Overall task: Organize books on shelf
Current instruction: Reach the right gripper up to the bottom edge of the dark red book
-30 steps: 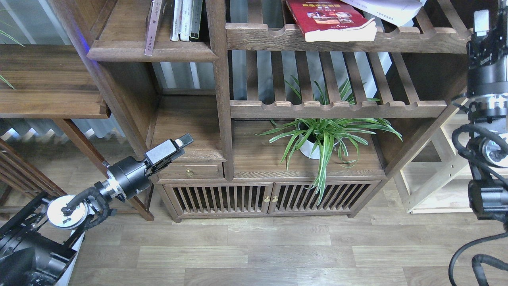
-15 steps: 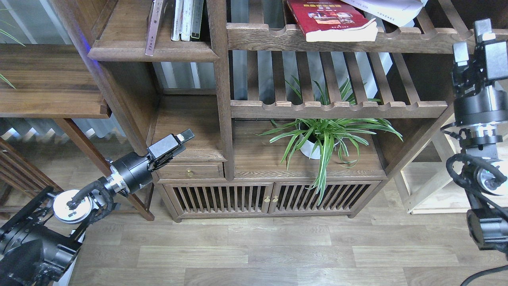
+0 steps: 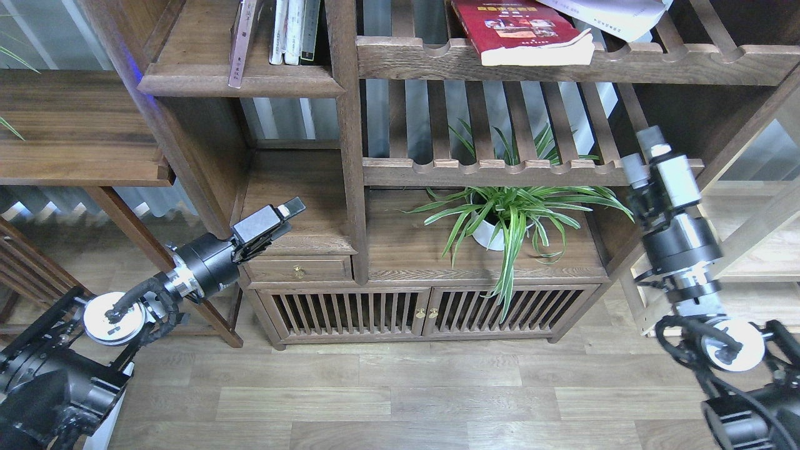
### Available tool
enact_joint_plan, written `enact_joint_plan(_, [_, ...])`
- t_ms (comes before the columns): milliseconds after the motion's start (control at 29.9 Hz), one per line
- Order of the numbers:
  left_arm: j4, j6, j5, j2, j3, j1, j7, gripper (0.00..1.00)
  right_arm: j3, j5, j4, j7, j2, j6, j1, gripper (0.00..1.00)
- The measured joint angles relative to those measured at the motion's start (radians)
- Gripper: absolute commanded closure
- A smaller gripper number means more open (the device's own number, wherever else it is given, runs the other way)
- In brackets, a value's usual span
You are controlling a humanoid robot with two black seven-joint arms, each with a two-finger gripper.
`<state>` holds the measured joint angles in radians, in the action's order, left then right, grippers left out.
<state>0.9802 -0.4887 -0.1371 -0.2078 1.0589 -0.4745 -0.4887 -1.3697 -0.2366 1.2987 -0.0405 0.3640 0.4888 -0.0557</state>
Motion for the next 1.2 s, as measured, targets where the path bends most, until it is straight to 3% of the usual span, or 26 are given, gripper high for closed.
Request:
enact_joint_plan(635, [-0.026,0.0,-0.003,-0.011,-0.002,0.008,0.0,0.02,0.101,0.171,0.018,0.007,-0.344,0.0,-0.102,0.01])
enact_joint_plan(1203, [-0.026,0.0,-0.02,-0.015,0.006,0.008,0.0,0.02,0.116,0.222,0.01,0.005,-0.364,0.0,-0.201,0.01])
